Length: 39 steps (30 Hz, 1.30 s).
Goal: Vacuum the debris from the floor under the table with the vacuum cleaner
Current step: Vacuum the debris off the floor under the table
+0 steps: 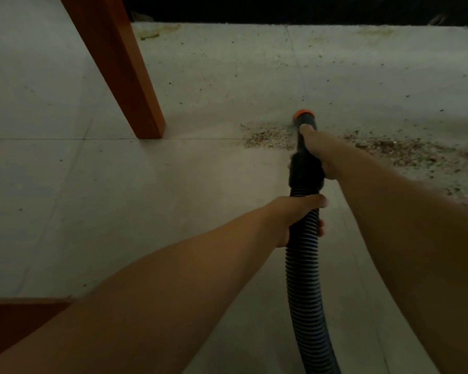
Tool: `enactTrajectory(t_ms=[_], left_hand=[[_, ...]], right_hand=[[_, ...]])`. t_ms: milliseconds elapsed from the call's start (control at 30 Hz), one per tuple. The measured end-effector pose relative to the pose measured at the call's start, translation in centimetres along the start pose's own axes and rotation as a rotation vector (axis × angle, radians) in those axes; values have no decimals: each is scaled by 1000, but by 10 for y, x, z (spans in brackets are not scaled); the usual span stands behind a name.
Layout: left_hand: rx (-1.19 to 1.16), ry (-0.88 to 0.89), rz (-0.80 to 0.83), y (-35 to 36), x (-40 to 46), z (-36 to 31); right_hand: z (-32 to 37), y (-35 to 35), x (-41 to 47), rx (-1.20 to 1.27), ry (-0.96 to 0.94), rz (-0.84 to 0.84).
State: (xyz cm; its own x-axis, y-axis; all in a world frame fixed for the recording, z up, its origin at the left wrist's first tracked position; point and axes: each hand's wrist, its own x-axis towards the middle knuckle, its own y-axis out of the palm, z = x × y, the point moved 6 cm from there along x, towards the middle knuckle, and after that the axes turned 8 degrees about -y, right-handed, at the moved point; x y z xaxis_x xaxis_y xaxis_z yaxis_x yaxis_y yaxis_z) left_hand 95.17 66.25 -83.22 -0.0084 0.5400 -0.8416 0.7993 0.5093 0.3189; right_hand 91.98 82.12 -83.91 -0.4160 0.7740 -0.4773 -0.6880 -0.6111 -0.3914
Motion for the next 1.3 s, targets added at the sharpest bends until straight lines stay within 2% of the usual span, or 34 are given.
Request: enactTrajectory(t_ms=[167,267,333,533,633,767,1067,1167,1300], left_hand=[[-116,60,-92,-40,-23,27],[-135,62,-99,-45,-29,38],[-113,69,-76,-38,-28,37],[15,24,10,8,-13,33],[42,-2,27,25,-11,37],[9,11,18,23,-18,40],[-124,29,-85,-24,-45,62],[-117,37,-68,-21,-47,65],[-56,26,-18,2,-43,65]], right_hand=[[18,73,-35,-75,-81,237],[19,90,-45,-91,-104,286],[15,79,-44,-87,-97,258],[-17,0,-27,-35,-11,9],[-31,-24,-29,-41,31,-59],[-27,-18,-39,-23,31,-16],[5,65,-79,-134,-109,265],[3,64,-84,-144,-111,260],[-11,28,-79,-99,-78,175]])
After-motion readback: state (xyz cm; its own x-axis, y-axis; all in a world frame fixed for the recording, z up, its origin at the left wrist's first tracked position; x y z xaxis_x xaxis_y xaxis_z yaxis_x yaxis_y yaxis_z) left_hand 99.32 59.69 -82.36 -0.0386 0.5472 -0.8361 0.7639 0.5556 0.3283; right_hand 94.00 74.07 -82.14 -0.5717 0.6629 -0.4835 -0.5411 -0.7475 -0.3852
